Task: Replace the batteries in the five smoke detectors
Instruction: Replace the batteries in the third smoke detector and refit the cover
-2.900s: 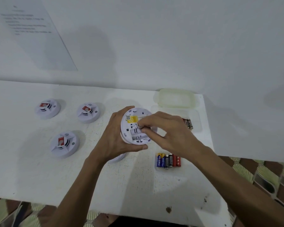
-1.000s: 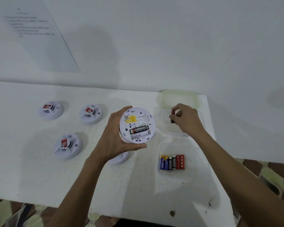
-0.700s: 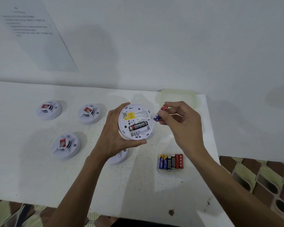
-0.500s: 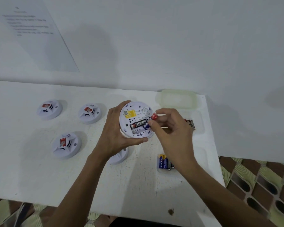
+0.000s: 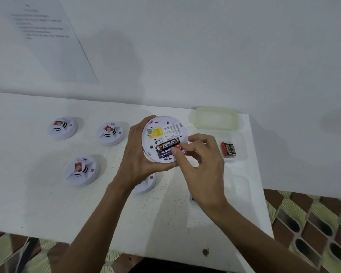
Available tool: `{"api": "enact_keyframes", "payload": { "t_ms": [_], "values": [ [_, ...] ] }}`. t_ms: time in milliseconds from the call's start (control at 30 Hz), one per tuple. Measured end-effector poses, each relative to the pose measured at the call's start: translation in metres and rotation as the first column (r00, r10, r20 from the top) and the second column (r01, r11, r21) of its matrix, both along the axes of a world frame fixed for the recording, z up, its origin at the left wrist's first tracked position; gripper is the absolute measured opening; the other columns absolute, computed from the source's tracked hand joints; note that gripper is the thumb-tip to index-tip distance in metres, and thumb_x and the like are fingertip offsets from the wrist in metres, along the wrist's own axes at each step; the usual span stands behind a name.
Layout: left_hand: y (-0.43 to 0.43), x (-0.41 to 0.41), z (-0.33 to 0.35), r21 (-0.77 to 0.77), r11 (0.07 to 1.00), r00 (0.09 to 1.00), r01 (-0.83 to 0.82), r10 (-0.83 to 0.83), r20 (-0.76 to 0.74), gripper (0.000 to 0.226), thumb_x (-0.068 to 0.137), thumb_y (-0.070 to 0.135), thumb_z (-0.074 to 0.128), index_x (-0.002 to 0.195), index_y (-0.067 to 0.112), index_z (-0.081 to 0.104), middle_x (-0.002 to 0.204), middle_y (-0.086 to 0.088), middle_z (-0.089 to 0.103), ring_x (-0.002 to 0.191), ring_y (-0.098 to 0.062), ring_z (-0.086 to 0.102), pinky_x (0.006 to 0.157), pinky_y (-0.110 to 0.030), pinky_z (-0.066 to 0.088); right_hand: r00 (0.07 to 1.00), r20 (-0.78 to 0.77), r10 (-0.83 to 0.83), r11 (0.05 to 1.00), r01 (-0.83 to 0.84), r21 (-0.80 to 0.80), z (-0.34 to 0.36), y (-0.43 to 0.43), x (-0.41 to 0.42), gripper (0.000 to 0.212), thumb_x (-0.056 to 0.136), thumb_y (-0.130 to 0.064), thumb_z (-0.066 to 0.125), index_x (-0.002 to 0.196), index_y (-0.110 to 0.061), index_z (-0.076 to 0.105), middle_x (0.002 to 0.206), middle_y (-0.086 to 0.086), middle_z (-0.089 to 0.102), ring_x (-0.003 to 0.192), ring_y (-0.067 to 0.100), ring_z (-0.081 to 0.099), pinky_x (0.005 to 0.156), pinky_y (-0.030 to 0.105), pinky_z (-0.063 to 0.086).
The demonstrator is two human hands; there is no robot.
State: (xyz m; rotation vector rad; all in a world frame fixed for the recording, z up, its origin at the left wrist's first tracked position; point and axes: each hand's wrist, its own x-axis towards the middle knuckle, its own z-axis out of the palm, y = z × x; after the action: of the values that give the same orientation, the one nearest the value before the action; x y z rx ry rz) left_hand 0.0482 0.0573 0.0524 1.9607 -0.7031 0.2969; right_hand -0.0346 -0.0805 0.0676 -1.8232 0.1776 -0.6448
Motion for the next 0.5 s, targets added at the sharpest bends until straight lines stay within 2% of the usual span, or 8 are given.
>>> {"api": "enact_keyframes", "payload": {
  "t_ms": [133, 200, 267, 367, 433, 500],
  "values": [
    [-0.002, -0.001, 0.004, -0.032, 0.999, 0.999, -0.001, 0.003, 0.052, 0.074, 0.069, 0.078, 0.053, 0.133, 0.061, 0.019, 0.133, 0.044, 0.031, 0.122, 0.020, 0.030, 0.107, -0.016, 0.027, 0.998, 0.060, -0.009, 0.994, 0.015, -0.107, -0.004, 0.003, 0.000, 0.014, 0.083, -0.011, 0.074, 0.095, -0.004, 0.074, 0.112, 0.006, 0.056, 0.090, 0.007, 0.061, 0.072, 0.013, 0.053],
    [-0.002, 0.000, 0.001, -0.037, 0.999, 0.998, 0.012, -0.010, 0.067, 0.073, 0.072, 0.078, 0.050, 0.135, 0.052, 0.025, 0.133, 0.031, 0.040, 0.122, 0.023, 0.027, 0.106, -0.011, 0.023, 0.998, 0.063, 0.012, 0.983, 0.000, -0.182, -0.008, 0.004, 0.000, 0.016, 0.086, -0.011, 0.072, 0.101, -0.005, 0.075, 0.116, 0.007, 0.056, 0.094, 0.007, 0.058, 0.073, 0.016, 0.055],
    [0.001, 0.003, -0.004, -0.034, 0.999, 0.998, 0.004, -0.002, 0.055, 0.074, 0.069, 0.079, 0.052, 0.131, 0.043, 0.031, 0.132, 0.028, 0.039, 0.121, 0.022, 0.028, 0.105, -0.009, 0.023, 0.998, 0.056, 0.038, 0.981, -0.026, -0.194, -0.010, 0.001, 0.004, 0.018, 0.088, -0.013, 0.070, 0.103, -0.005, 0.075, 0.118, 0.007, 0.056, 0.094, 0.008, 0.059, 0.075, 0.021, 0.056],
    [0.008, 0.010, -0.010, 0.045, 0.997, 0.997, -0.055, 0.052, 0.057, 0.089, 0.065, 0.080, 0.055, 0.133, 0.027, 0.033, 0.131, 0.014, 0.039, 0.120, 0.017, 0.030, 0.106, -0.009, 0.021, 0.993, 0.030, 0.117, 0.979, -0.111, -0.170, -0.006, -0.010, 0.012, 0.017, 0.090, -0.014, 0.066, 0.101, -0.006, 0.076, 0.112, 0.005, 0.058, 0.091, 0.007, 0.062, 0.076, 0.016, 0.054],
    [0.014, 0.014, -0.013, 0.094, 0.993, 0.997, -0.074, 0.070, 0.043, 0.095, 0.062, 0.083, 0.055, 0.134, 0.025, 0.033, 0.131, 0.015, 0.038, 0.119, 0.013, 0.031, 0.106, -0.013, 0.022, 0.985, -0.014, 0.170, 0.975, -0.170, -0.141, -0.001, -0.017, 0.017, 0.015, 0.091, -0.011, 0.064, 0.101, -0.007, 0.076, 0.104, 0.003, 0.061, 0.087, 0.004, 0.063, 0.073, 0.014, 0.054],
    [0.021, 0.014, -0.014, 0.098, 0.992, 0.996, -0.080, 0.076, 0.040, 0.095, 0.061, 0.082, 0.057, 0.134, 0.026, 0.034, 0.130, 0.018, 0.040, 0.117, 0.011, 0.033, 0.105, -0.023, 0.029, 0.981, -0.085, 0.176, 0.977, -0.185, -0.106, 0.001, -0.025, 0.026, 0.015, 0.093, -0.008, 0.062, 0.100, -0.012, 0.074, 0.094, -0.004, 0.066, 0.082, 0.007, 0.066, 0.070, 0.016, 0.055]
  ]
}}
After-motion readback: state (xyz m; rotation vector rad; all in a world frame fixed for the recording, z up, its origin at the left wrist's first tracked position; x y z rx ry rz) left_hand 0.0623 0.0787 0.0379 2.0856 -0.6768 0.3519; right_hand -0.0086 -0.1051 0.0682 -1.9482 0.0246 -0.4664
